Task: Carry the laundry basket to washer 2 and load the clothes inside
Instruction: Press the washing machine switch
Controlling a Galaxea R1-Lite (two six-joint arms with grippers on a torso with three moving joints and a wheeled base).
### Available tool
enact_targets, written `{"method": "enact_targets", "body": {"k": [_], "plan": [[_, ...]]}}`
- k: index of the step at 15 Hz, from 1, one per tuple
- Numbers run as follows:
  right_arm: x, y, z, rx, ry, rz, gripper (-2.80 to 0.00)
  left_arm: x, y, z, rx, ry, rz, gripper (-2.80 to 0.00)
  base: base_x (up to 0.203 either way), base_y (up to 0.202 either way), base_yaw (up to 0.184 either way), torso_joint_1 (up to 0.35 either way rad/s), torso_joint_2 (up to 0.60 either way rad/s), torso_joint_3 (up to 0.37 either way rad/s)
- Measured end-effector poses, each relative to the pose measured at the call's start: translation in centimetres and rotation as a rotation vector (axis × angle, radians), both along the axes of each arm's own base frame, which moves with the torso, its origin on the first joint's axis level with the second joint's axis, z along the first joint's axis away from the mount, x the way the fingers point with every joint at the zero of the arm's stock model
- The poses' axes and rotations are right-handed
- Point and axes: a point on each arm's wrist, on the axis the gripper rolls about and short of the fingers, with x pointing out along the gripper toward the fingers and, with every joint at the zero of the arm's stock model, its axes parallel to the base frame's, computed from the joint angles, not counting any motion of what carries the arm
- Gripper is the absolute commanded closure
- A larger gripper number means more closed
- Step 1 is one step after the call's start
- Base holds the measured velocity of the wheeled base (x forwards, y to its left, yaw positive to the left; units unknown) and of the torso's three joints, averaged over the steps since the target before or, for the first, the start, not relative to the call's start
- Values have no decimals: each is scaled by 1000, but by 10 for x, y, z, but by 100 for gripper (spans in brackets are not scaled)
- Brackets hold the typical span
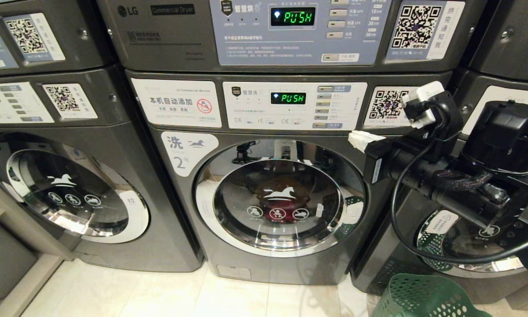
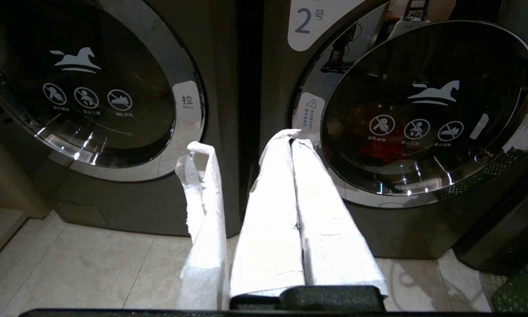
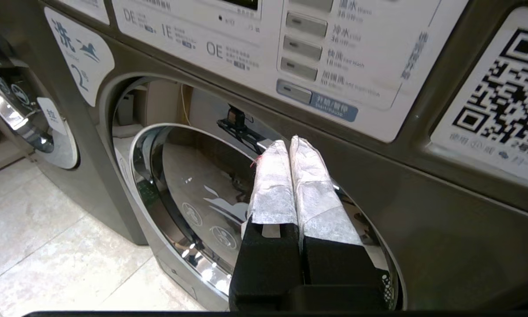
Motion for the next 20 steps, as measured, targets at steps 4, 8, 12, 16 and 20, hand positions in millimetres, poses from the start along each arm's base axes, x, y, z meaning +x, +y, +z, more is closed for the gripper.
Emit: {"method": "enact_targets", "body": {"k": [4, 8, 12, 16, 20], "plan": [[8, 5, -1, 20, 10, 6, 0, 0, 0, 0, 0, 0, 0, 0, 0, 0, 0, 0, 0, 0], [24, 13, 0, 27, 1, -4, 0, 0, 0, 0, 0, 0, 0, 0, 0, 0, 0, 0, 0, 0], [33, 18, -1, 27, 1, -12, 0, 0, 0, 0, 0, 0, 0, 0, 0, 0, 0, 0, 0, 0], [35, 20, 4, 34, -11, -17, 0, 0, 0, 0, 0, 0, 0, 0, 0, 0, 0, 0, 0, 0], [29, 21, 8, 40, -19, -4, 0, 0, 0, 0, 0, 0, 0, 0, 0, 0, 0, 0, 0, 0]]}}
